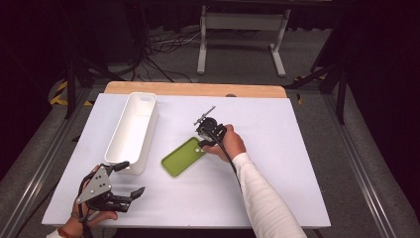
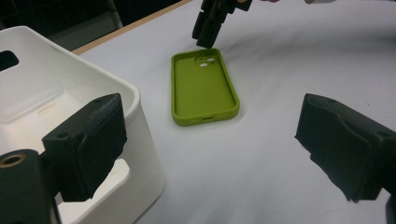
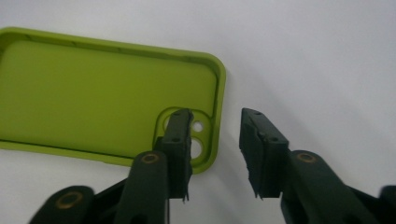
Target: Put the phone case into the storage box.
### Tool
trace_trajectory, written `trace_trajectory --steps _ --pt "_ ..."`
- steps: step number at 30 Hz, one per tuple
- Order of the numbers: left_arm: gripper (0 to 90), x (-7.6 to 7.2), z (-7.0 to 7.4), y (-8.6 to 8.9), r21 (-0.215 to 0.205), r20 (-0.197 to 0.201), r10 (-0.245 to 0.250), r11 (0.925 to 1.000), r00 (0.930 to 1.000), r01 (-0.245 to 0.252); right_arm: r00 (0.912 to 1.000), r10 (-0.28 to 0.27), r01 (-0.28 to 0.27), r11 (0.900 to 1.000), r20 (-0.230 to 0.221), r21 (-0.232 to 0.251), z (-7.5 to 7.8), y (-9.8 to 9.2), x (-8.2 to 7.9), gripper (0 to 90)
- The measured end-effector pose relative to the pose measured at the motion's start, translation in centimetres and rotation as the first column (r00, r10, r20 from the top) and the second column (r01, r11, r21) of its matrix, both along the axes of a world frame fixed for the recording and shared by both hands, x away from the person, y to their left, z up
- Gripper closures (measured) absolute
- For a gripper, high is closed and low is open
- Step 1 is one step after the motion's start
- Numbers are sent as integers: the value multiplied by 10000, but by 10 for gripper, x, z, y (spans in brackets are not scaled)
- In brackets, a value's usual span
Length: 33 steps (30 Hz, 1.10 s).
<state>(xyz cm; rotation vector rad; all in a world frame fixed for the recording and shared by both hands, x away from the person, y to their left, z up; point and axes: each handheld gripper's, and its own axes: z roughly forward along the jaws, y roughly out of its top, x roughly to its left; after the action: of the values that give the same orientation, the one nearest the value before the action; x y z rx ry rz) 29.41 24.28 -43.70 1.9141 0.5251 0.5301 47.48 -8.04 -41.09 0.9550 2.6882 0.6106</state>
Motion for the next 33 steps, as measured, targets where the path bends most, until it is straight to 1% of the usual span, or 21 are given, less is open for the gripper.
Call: trace_trajectory --steps 3,4,6,9,12,17,21,22,25,27,28,30,33 --pt "93 0 0 0 31 -39 -68 10000 10000 68 9996 77 -83 9997 -287 -221 -5 3 3 722" --pt "93 0 0 0 25 -42 -74 10000 10000 74 9989 141 -153 9995 -445 -273 -7 4 3 748" --pt "93 0 0 0 -12 -37 -64 10000 10000 64 9989 33 -54 9991 -469 -429 -9 4 4 786" --pt "94 0 0 0 -11 -55 -50 10000 10000 50 9986 -110 93 9994 -524 -339 -11 3 6 834" --pt "95 0 -1 0 -20 -52 -86 10000 9999 86 9978 -236 215 9992 -616 -338 -14 2 7 832" --pt "95 0 -1 0 -36 -119 -75 10000 9999 75 9982 -294 269 9985 -526 -469 -14 3 8 809" --pt "95 0 -1 1 -37 -132 -90 10000 9999 89 9979 -309 278 9981 -575 -545 -14 5 9 833" --pt "95 0 -1 1 -45 -132 -92 9999 9999 91 9975 -323 285 9978 -630 -602 -14 6 9 853" --pt "95 1 -1 1 -25 -203 -143 9999 9997 142 9986 -334 291 9943 -401 -1024 -14 11 7 868" --pt "95 1 -2 1 -57 -191 -133 9999 9997 132 9987 -403 365 9930 -320 -1125 -14 14 6 878" --pt "95 0 -2 1 -38 -200 -139 9999 9997 138 9985 -436 396 9927 -323 -1141 -14 14 5 880" --pt "95 0 -1 1 -17 -189 -144 9999 9997 144 9975 -668 639 9924 -244 -1050 -15 14 4 883" --pt "95 1 -1 1 -24 -218 -170 9999 9996 169 9970 -760 745 9925 -114 -971 -15 13 2 885"
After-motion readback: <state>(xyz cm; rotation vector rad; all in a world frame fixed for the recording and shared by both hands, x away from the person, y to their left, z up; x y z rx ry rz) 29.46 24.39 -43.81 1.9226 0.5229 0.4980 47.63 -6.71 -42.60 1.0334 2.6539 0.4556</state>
